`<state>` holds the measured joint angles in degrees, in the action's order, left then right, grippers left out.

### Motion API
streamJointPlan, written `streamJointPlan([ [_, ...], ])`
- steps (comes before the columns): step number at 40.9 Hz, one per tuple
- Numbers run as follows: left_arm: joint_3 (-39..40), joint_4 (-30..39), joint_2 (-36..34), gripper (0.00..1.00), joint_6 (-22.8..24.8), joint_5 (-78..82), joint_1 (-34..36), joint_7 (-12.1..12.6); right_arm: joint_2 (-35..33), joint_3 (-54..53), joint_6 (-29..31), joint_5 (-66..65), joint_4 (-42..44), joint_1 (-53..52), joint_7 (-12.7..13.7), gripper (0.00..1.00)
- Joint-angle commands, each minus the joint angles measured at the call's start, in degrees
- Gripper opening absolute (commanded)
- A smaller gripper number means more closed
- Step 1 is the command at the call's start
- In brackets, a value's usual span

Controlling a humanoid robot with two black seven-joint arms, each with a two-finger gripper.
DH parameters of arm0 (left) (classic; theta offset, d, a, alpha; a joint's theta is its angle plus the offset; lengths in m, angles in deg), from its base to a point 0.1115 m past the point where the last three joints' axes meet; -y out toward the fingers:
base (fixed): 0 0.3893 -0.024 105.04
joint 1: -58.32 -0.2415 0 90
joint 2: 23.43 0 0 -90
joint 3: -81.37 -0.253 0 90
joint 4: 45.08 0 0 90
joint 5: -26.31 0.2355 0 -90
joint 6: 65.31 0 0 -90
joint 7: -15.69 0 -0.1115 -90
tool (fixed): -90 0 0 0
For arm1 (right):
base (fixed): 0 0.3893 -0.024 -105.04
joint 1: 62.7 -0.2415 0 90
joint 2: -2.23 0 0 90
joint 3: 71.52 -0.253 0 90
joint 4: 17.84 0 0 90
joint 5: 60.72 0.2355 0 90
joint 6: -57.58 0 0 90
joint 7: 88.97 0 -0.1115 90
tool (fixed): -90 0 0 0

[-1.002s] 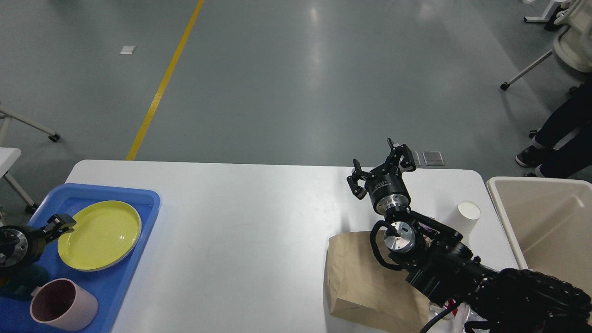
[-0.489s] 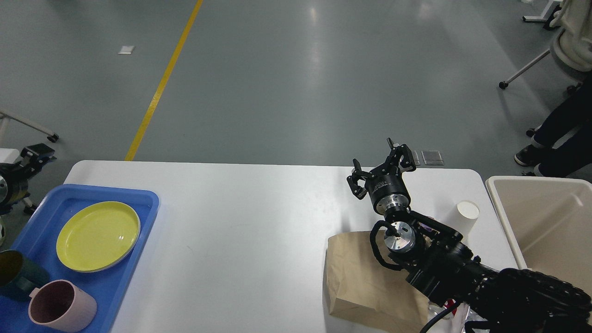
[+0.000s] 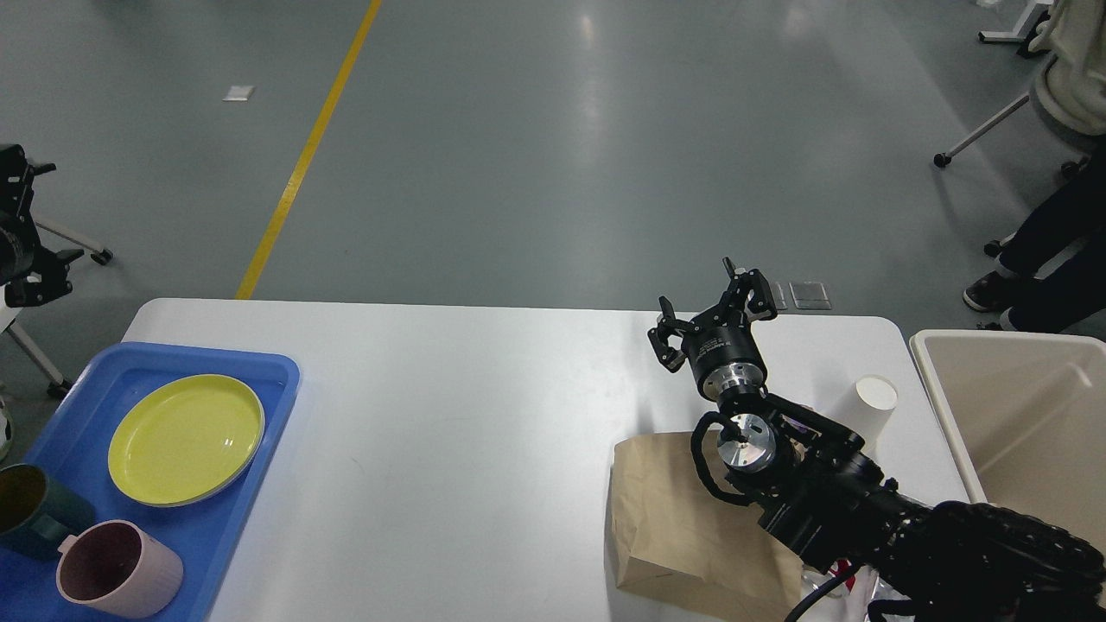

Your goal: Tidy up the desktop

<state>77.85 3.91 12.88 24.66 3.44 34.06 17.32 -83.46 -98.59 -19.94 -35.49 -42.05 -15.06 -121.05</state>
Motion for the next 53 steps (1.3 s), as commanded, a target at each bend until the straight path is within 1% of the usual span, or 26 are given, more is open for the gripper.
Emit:
streamJointPlan([
  [1, 12.7, -3.2, 4.5, 1.0, -0.4, 0.7, -4.7, -0.8, 0.0, 0.0, 0.0, 0.0, 0.0, 0.1, 0.1, 1.0],
  [4, 17.8, -6.6, 9.0, 1.0, -0.5, 2.0, -5.4, -0.8, 0.0, 0.0, 0.0, 0.0, 0.0, 0.1, 0.0, 1.0],
  [8, 20.0, -9.4, 11.7, 1.0, -0.2, 2.8, -5.7, -0.9, 0.0, 0.0, 0.0, 0.0, 0.0, 0.1, 0.0, 1.0],
  [11, 20.9, -10.8, 12.6, 1.0, 0.1, 2.7, -5.7, -1.7, 0.0, -0.1, 0.0, 0.0, -0.1, 0.1, 0.0, 1.0],
  [13, 22.1, -10.8, 12.8, 1.0, 0.4, 2.1, -6.0, -3.1, 0.0, -0.1, 0.0, 0.0, -0.1, 0.1, 0.0, 1.0],
  [14, 24.4, -10.8, 13.2, 1.0, 0.8, 2.0, -6.7, -5.2, 0.0, 0.0, 0.0, 0.0, -0.1, 0.1, 0.0, 1.0],
  [16, 27.4, -10.8, 13.7, 1.0, 0.9, 2.0, -7.5, -7.2, 0.0, 0.0, 0.0, 0.0, -0.1, 0.0, 0.0, 1.0],
  [17, 28.9, -10.8, 14.3, 1.0, 0.9, 2.1, -7.9, -8.0, 0.0, 0.0, 0.0, 0.0, -0.1, 0.1, 0.1, 1.0],
  [19, 32.6, -10.8, 16.7, 1.0, 0.8, 2.4, -9.2, -8.8, 0.0, -0.1, 0.0, 0.0, -0.1, 0.1, 0.0, 1.0],
  [22, 34.5, -10.9, 17.9, 1.0, 0.8, 2.6, -9.8, -8.8, 0.0, -0.1, 0.0, 0.0, -0.1, 0.1, 0.0, 1.0],
  [28, 35.7, -11.1, 18.4, 1.0, 0.9, 2.0, -10.7, -9.3, 0.0, -0.1, 0.0, 0.0, -0.1, 0.0, 0.0, 1.0],
  [35, 44.5, -11.2, 21.5, 1.0, 0.8, 2.0, -10.8, -9.9, 0.0, -0.1, 0.0, 0.0, -0.1, 0.1, 0.0, 1.0],
  [38, 46.3, -12.2, 24.0, 1.0, 0.8, 2.2, -10.7, -10.0, 0.0, -0.1, 0.0, 0.0, -0.1, 0.1, 0.0, 1.0],
  [42, 45.7, -13.0, 25.7, 1.0, 0.8, 2.7, -10.8, -10.3, 0.0, -0.1, 0.0, 0.0, -0.1, 0.1, 0.0, 1.0],
  [46, 44.3, -13.0, 25.9, 1.0, 1.0, 3.0, -11.2, -11.0, 0.0, -0.1, 0.0, 0.0, -0.1, 0.1, 0.0, 1.0],
  [49, 43.3, -14.4, 26.6, 1.0, 0.6, 3.4, -11.4, -10.1, 0.0, 0.0, 0.0, 0.0, -0.1, 0.1, 0.0, 1.0],
  [53, 43.3, -18.3, 29.8, 1.0, 0.8, 3.4, -11.3, -10.0, 0.0, -0.1, 0.0, 0.0, -0.1, 0.1, 0.0, 1.0],
])
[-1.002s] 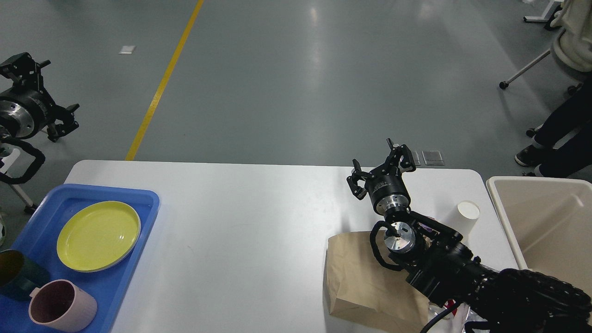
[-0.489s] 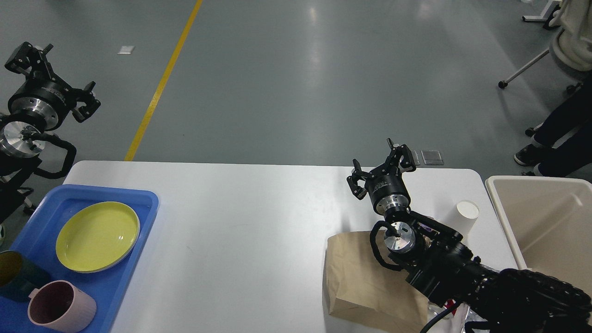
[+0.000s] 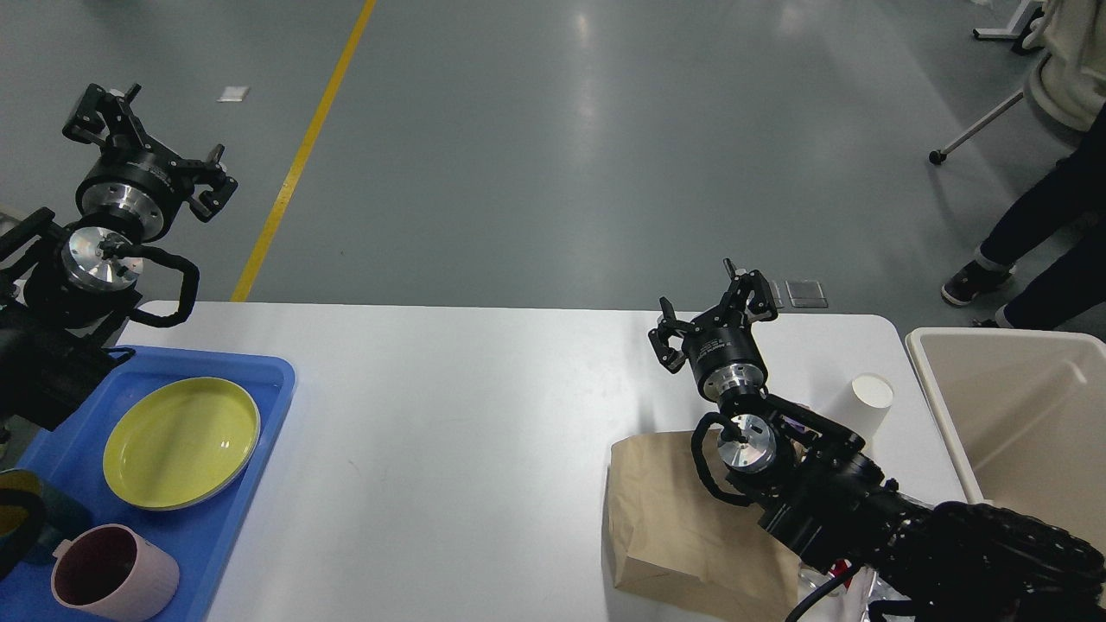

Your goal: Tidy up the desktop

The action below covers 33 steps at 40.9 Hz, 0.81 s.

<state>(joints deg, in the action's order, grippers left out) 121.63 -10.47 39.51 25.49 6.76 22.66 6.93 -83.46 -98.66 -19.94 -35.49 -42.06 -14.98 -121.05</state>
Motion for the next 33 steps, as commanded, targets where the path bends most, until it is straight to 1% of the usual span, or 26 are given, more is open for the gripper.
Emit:
streamJointPlan([
  [1, -0.6, -4.9, 3.9, 1.0, 0.0, 0.0, 0.1, 0.5, 0.0, 0.0, 0.0, 0.0, 0.0, 0.0, 0.0, 1.0],
  [6, -0.7, -10.3, 8.2, 1.0, -1.1, -0.1, -0.4, 0.5, 0.0, 0.0, 0.0, 0.0, 0.0, 0.0, 0.0, 1.0],
  [12, -0.8, -13.0, 10.3, 1.0, -1.0, -0.1, -0.6, 0.6, 0.0, 0.0, 0.0, 0.0, 0.0, 0.0, 0.0, 1.0],
  [24, -0.7, -14.3, 11.8, 1.0, -1.3, -0.1, -0.8, 0.5, 0.0, 0.0, 0.0, 0.0, 0.0, 0.0, 0.0, 1.0],
  [28, -0.4, -14.4, 13.7, 1.0, -1.3, -0.1, -1.0, 0.5, 0.0, 0.0, 0.0, 0.0, 0.0, 0.0, 0.0, 1.0],
  [31, -0.4, -14.6, 15.2, 1.0, -1.3, -0.1, -2.5, 0.5, 0.0, 0.0, 0.0, 0.0, 0.0, 0.0, 0.0, 1.0],
  [32, -0.3, -14.7, 15.7, 1.0, -1.3, -0.1, -3.4, 0.3, 0.0, 0.0, 0.0, 0.0, 0.0, 0.0, 0.0, 1.0],
  [33, -0.2, -14.8, 16.2, 1.0, -0.8, -0.1, -4.1, -0.5, 0.0, 0.0, 0.0, 0.0, 0.0, 0.0, 0.0, 1.0],
])
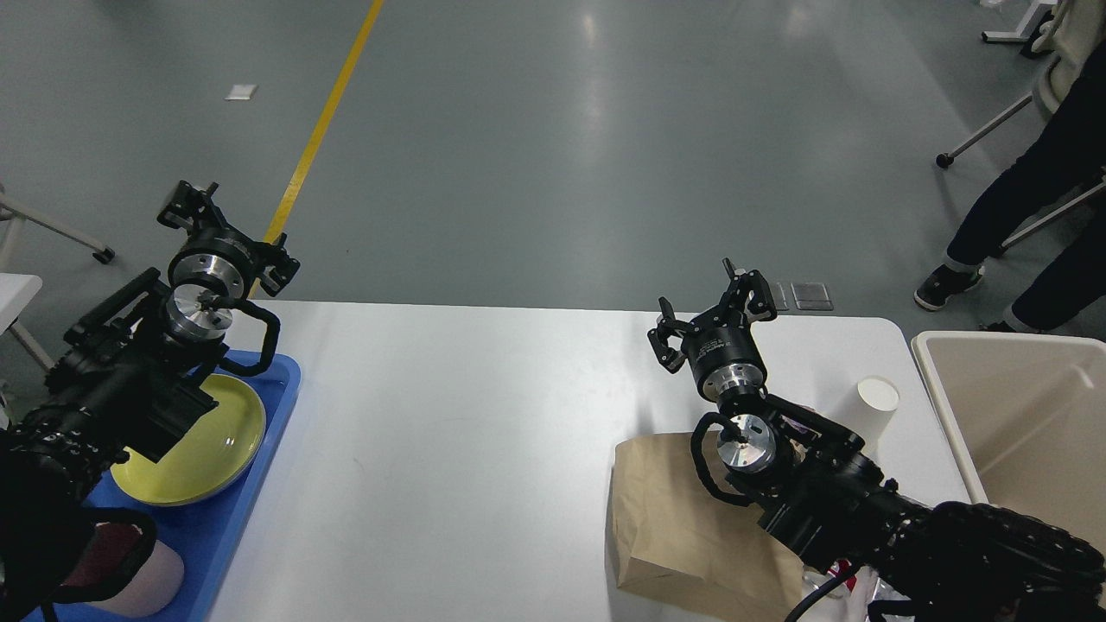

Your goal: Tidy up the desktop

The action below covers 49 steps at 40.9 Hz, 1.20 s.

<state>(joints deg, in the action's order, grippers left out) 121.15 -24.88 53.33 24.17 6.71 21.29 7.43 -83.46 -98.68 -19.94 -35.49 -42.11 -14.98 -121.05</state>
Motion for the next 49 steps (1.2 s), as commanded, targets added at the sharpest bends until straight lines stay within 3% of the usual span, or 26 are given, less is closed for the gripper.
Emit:
streamJointPlan([
  [1, 0.5, -0.4, 2.7, 1.0, 0.8, 0.0, -3.2, -1.1, 0.0, 0.0, 0.0, 0.0, 0.0, 0.0, 0.0, 1.0],
  [7, 0.7, -0.4, 3.4, 1.0, 1.0, 0.4, -3.5, -1.7, 0.0, 0.1, 0.0, 0.0, 0.0, 0.0, 0.1, 1.0],
  [10, 0.9, -0.4, 4.1, 1.0, 1.1, 0.4, -3.9, -6.5, 0.0, 0.0, 0.0, 0.0, 0.0, 0.0, 0.0, 1.0],
  [13, 1.0, -0.4, 4.8, 1.0, 1.9, 0.4, -4.5, -12.8, 0.0, 0.0, 0.0, 0.0, 0.0, 0.0, 0.0, 1.0],
  [19, 0.7, -0.4, 5.5, 1.0, 7.7, 0.4, -7.0, -25.6, 0.0, 0.0, 0.0, 0.0, 0.0, 0.0, 0.0, 1.0],
  [22, 0.8, -0.4, 5.5, 1.0, 10.1, 0.4, -8.1, -28.3, 0.0, 0.0, 0.0, 0.0, 0.0, 0.0, 0.0, 1.0],
  [42, 0.0, -0.4, 5.1, 1.0, 10.8, 1.0, -8.6, -28.2, 0.0, 0.1, 0.0, 0.0, 0.0, 0.0, 0.0, 1.0],
  [49, -0.1, -0.4, 4.6, 1.0, 14.0, 6.9, -8.6, -27.3, 0.0, 0.1, 0.0, 0.0, 0.0, 0.0, 0.0, 1.0],
])
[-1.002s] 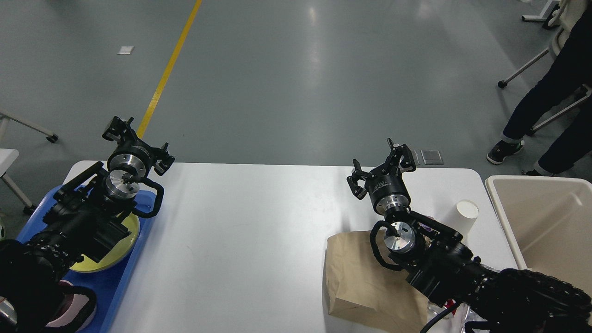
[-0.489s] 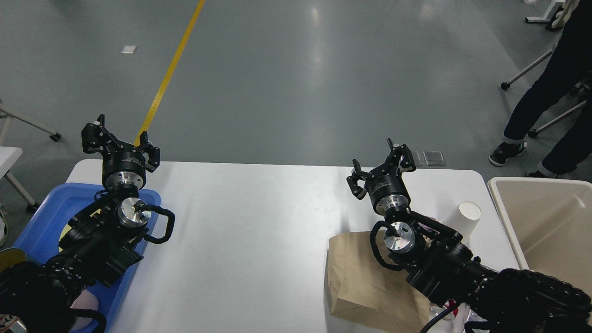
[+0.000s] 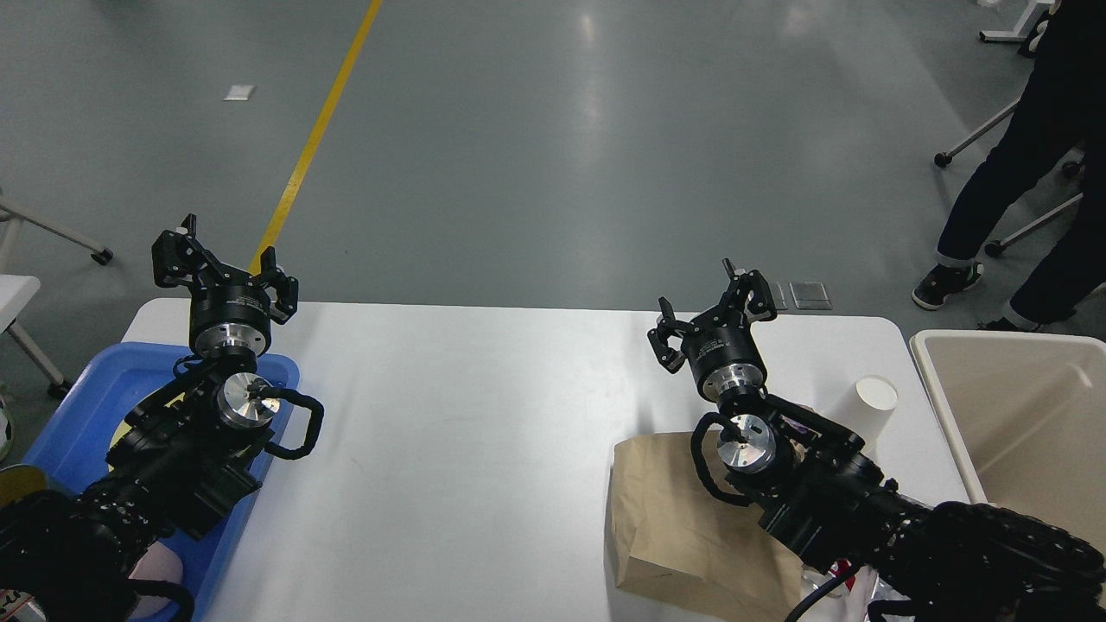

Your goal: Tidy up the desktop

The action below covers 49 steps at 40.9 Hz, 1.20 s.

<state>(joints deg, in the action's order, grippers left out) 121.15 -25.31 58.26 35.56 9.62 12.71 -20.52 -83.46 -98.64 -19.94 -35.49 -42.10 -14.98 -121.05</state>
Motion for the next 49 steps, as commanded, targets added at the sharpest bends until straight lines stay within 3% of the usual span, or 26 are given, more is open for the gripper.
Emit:
streamJointPlan([
  [1, 0.0, 0.0, -0.7, 1.0, 5.5, 5.2, -0.1, 1.5, 0.0, 0.0, 0.0, 0.0, 0.0, 0.0, 0.0, 1.0],
  [4, 0.0, 0.0, -0.8, 1.0, 11.4, 5.9, -0.5, 4.7, 0.0, 0.1, 0.0, 0.0, 0.0, 0.0, 0.1, 1.0],
  [8, 0.9, -0.5, -1.9, 1.0, 21.0, 5.6, -2.9, 11.2, 0.0, 0.1, 0.0, 0.0, 0.0, 0.0, 0.0, 1.0],
  [10, 0.9, -1.7, -2.4, 1.0, 23.7, 5.3, -3.0, 12.7, 0.0, 0.0, 0.0, 0.0, 0.0, 0.0, 0.0, 1.0],
  [18, 0.4, -3.3, -4.9, 1.0, 27.8, 5.3, -3.1, 13.2, 0.0, 0.0, 0.0, 0.0, 0.0, 0.0, 0.0, 1.0],
  [49, 1.0, -4.9, -3.6, 1.0, 28.2, 5.5, -3.1, 12.3, 0.0, 0.0, 0.0, 0.0, 0.0, 0.0, 0.0, 1.0],
])
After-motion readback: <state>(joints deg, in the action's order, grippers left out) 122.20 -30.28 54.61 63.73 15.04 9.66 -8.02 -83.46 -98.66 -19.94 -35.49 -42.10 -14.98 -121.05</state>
